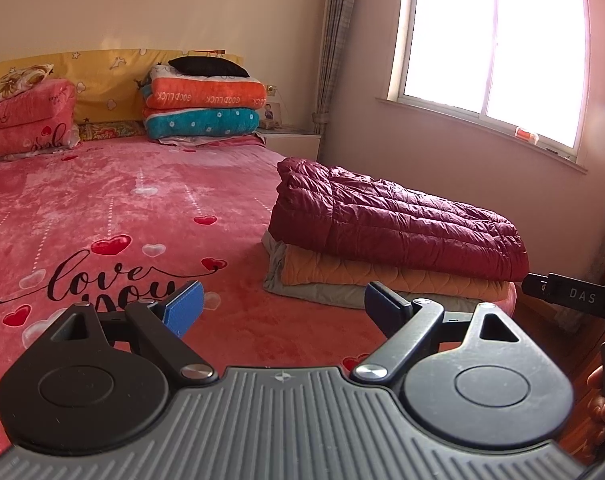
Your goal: Fold large clothes
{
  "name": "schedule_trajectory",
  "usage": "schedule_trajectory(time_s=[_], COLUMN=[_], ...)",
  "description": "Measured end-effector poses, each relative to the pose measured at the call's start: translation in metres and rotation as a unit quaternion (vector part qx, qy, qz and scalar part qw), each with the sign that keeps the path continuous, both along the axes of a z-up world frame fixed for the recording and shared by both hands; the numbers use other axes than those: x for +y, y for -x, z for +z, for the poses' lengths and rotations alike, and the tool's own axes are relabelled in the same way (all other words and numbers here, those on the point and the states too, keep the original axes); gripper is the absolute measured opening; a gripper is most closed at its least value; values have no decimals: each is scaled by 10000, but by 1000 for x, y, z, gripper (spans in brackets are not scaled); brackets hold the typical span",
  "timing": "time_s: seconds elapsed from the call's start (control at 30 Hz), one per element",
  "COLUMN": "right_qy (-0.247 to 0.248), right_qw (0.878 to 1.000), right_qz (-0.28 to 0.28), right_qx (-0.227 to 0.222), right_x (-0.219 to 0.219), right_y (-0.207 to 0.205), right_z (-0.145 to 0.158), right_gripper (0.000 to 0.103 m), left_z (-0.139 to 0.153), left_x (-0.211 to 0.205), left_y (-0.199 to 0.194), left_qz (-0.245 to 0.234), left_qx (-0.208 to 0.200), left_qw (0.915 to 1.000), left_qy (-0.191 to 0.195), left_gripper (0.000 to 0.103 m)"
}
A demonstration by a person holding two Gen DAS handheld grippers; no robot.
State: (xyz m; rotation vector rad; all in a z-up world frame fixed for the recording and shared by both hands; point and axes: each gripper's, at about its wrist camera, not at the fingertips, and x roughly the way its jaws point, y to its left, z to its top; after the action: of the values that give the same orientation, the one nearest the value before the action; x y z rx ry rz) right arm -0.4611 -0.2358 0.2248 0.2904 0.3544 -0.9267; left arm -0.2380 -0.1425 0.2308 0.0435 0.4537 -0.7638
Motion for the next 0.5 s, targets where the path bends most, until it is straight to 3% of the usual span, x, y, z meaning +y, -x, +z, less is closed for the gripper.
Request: schedule_trajectory(time_s=[0.5], right_qy=[-55], right_qw=[9999], right_qz=[-40], right_qx=[-89], right_x=[-8], right_y=[5], right_z=[-4], right_gripper=[102], left_z=[1], left_x=[-2], left_y=[8], left_qz=[-169], left_qx=[-44], left_qw=[9998], left_qy=[-98], left_gripper=[103])
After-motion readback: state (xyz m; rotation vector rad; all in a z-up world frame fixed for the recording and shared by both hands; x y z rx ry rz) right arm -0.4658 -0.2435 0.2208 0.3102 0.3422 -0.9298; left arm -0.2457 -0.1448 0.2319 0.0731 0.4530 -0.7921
